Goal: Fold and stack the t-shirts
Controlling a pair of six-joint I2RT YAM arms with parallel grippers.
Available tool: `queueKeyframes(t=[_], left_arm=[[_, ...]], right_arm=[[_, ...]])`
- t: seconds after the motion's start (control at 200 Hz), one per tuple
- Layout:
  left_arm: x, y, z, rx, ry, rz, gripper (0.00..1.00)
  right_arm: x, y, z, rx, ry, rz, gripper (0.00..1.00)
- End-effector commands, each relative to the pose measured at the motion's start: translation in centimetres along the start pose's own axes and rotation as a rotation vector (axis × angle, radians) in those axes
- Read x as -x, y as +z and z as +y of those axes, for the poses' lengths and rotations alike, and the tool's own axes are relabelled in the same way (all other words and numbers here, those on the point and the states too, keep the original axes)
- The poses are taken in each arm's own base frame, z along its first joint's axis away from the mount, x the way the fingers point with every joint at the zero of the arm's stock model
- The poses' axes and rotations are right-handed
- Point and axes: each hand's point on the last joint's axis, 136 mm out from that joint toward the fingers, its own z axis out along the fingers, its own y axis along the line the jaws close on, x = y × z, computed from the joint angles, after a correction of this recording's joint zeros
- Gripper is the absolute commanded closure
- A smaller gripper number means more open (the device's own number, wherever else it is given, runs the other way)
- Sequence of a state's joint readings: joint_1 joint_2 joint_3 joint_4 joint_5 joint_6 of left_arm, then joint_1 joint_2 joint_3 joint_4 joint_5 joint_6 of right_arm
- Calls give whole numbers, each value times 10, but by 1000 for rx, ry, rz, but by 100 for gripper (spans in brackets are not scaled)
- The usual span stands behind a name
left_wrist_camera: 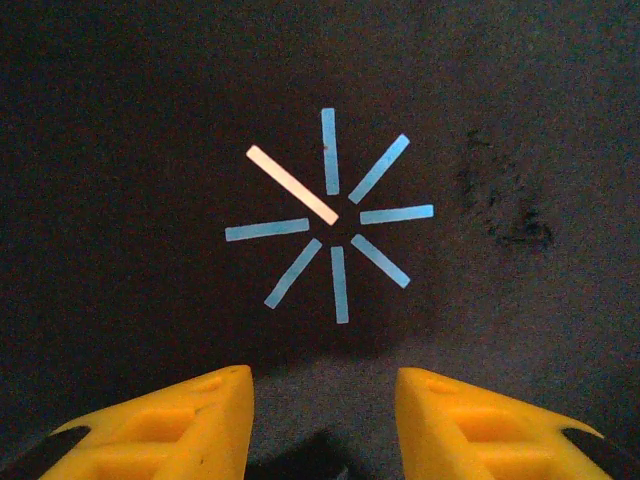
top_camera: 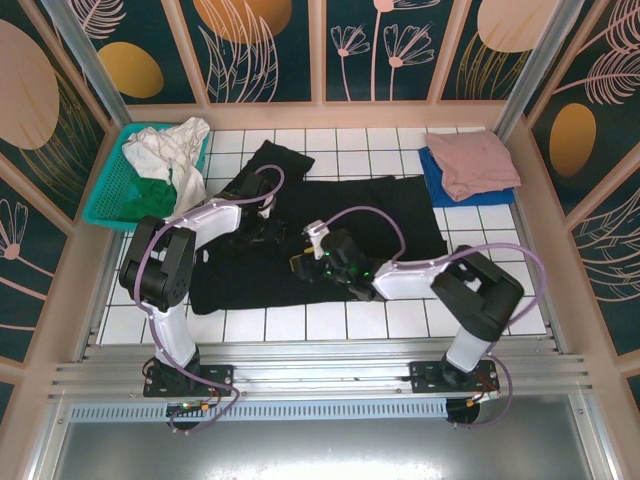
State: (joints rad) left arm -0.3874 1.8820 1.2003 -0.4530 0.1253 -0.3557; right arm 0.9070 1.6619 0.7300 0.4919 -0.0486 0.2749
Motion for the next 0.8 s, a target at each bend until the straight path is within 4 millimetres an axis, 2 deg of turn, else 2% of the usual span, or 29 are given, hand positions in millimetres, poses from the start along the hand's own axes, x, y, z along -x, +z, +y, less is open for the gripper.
queueKeyframes(t=[0.0,0.155,0.305,0.37,0.49,0.616,0.796], left_arm=[[-13,-1,-1,-8,23,31,58],[-25,2,-4,-17,33,46,60],[-31,5,-3,-14,44,57,64],[-29,3,-3,-10,49,47,69],[-18,-11,-9,-20,62,8,90],[-2,-31,-12,-7,64,-50,99],[16,-49,-20,-18,70,-102,100]], right_arm=[[8,-22,-7,36,97,-40,54],[7,-52,-45,-26,185,-87,53],[4,-69,-73,-102,236,-102,52],[2,-74,-83,-121,258,-102,52],[-2,-82,-97,-163,273,-102,52],[-5,-89,-107,-198,281,-107,52],[-6,-96,-119,-232,293,-113,52]])
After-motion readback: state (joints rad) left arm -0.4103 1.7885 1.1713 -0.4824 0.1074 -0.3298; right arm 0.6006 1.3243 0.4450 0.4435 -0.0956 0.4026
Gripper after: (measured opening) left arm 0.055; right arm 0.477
